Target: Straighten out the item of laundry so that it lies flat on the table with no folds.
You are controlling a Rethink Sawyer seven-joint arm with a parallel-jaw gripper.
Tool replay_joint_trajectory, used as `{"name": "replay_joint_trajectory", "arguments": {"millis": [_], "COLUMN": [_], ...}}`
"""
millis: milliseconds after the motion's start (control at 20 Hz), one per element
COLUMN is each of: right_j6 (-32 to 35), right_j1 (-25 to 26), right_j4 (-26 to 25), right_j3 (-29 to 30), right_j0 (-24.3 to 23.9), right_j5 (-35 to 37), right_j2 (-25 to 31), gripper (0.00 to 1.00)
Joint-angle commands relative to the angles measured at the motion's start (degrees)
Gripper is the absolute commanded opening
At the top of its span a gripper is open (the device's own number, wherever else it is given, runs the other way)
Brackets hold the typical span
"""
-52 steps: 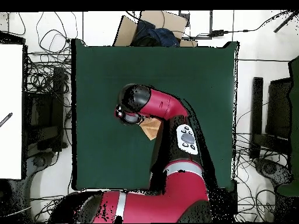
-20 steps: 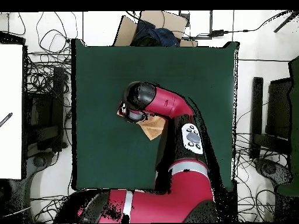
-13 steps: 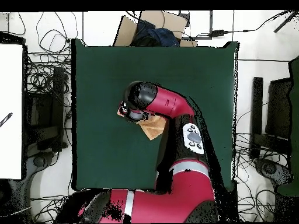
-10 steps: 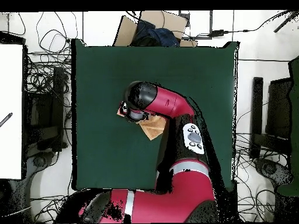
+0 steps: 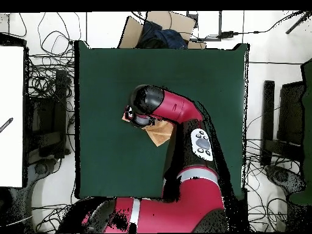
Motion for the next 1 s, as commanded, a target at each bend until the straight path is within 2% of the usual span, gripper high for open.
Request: {"name": "replay_joint_trajectory", "arguments": {"millis": [50, 250, 1000], "right_j6": [4.05, 3.27, 3.1], "right_j1": [1.26, 1.72, 1.09], "right_j4": [-0.05, -0.59, -0.31], "right_j3": [-0.88, -2.01, -0.55], "right_j0": [-0.63, -0.66, -1.09], "right_j5": [-1.38, -0.72, -3.11], "right_j2": [5.57, 5.59, 5.92], "gripper": [1.0, 1.0, 1.0]}}
